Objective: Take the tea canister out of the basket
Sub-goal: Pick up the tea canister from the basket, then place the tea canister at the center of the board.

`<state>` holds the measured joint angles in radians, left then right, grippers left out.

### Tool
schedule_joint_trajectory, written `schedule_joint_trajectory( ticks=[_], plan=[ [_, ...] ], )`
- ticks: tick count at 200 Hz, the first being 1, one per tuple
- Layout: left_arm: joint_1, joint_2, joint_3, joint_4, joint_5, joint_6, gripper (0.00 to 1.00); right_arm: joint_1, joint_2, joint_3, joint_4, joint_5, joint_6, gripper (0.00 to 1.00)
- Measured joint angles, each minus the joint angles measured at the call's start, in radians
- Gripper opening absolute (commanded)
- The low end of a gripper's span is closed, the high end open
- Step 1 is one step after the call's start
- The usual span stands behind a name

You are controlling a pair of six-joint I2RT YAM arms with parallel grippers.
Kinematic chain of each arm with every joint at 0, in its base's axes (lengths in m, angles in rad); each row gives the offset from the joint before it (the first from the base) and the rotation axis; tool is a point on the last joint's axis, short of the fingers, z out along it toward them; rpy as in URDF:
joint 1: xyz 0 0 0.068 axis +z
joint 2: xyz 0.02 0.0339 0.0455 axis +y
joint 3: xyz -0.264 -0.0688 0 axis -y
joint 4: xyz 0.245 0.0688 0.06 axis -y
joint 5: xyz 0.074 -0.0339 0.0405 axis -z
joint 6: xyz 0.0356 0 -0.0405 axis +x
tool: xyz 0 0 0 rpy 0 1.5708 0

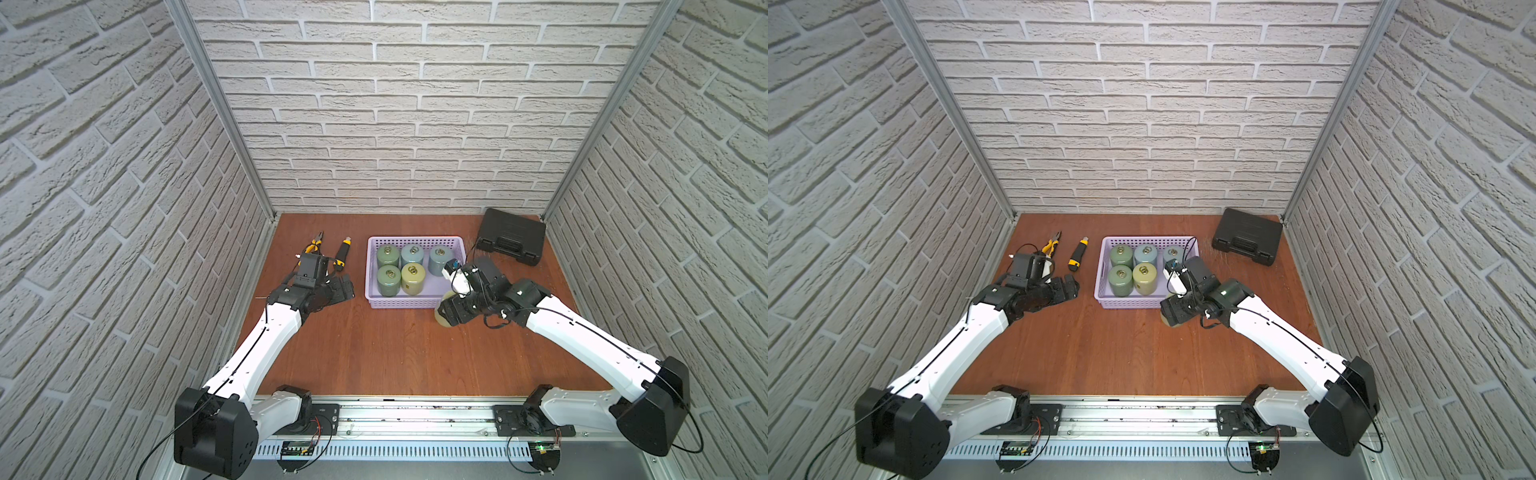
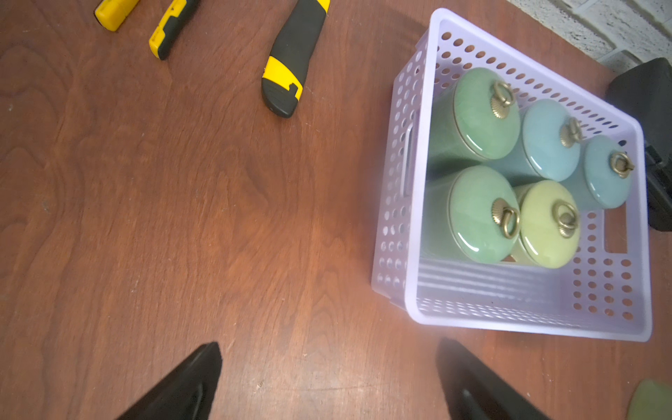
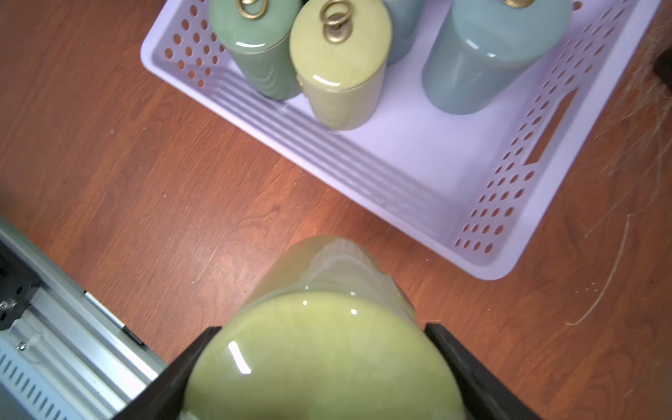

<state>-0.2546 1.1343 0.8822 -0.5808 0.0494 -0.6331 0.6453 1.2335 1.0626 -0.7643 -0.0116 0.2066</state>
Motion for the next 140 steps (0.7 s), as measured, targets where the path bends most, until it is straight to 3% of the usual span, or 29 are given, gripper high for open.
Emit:
schedule_joint_trajectory(
  ticks=[140],
  plan=[
    [0.0, -0.019, -0.029, -0.003, 0.004, -0.015, 0.98, 0.394, -0.05, -0.143, 0.061, 0.133, 0.168, 0.4]
  ],
)
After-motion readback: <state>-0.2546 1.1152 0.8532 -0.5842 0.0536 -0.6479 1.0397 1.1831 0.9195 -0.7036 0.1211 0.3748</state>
